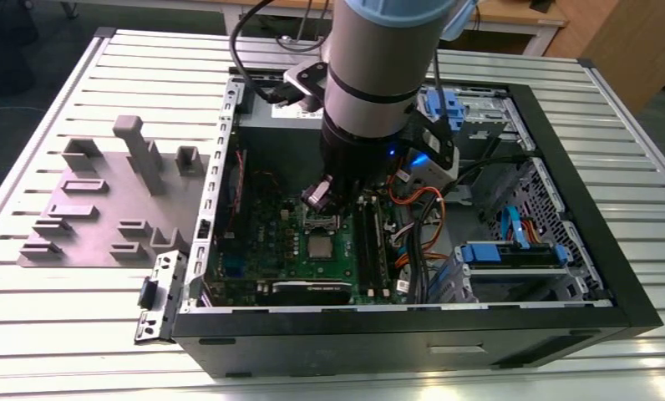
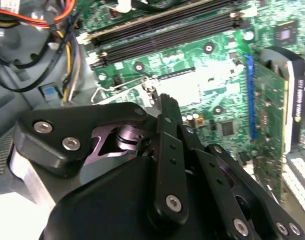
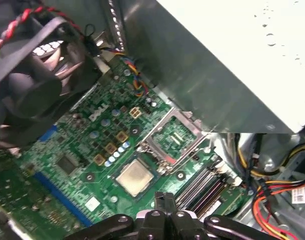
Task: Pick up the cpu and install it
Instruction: 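Close the cpu cover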
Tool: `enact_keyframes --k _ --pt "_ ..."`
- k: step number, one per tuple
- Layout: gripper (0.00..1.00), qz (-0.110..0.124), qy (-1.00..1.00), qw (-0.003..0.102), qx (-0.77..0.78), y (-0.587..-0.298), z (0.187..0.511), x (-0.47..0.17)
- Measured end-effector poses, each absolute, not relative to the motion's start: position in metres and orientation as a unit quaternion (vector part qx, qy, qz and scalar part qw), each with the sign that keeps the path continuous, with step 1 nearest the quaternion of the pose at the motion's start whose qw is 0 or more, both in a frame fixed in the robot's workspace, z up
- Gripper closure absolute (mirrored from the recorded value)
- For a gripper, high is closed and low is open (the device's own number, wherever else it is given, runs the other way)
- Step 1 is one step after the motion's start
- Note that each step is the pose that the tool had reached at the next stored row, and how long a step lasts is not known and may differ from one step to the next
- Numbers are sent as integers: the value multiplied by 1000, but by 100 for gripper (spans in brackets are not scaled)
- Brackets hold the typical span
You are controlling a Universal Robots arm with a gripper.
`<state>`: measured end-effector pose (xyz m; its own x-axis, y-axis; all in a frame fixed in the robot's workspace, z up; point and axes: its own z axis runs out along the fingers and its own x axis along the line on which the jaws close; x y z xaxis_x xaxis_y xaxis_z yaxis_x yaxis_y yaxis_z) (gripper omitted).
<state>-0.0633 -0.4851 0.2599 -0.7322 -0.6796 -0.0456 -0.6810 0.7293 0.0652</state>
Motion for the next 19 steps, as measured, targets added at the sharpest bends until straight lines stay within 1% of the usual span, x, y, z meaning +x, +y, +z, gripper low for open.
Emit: enact_keyframes --k 19 --pt "90 40 923 9 -384 -485 256 -56"
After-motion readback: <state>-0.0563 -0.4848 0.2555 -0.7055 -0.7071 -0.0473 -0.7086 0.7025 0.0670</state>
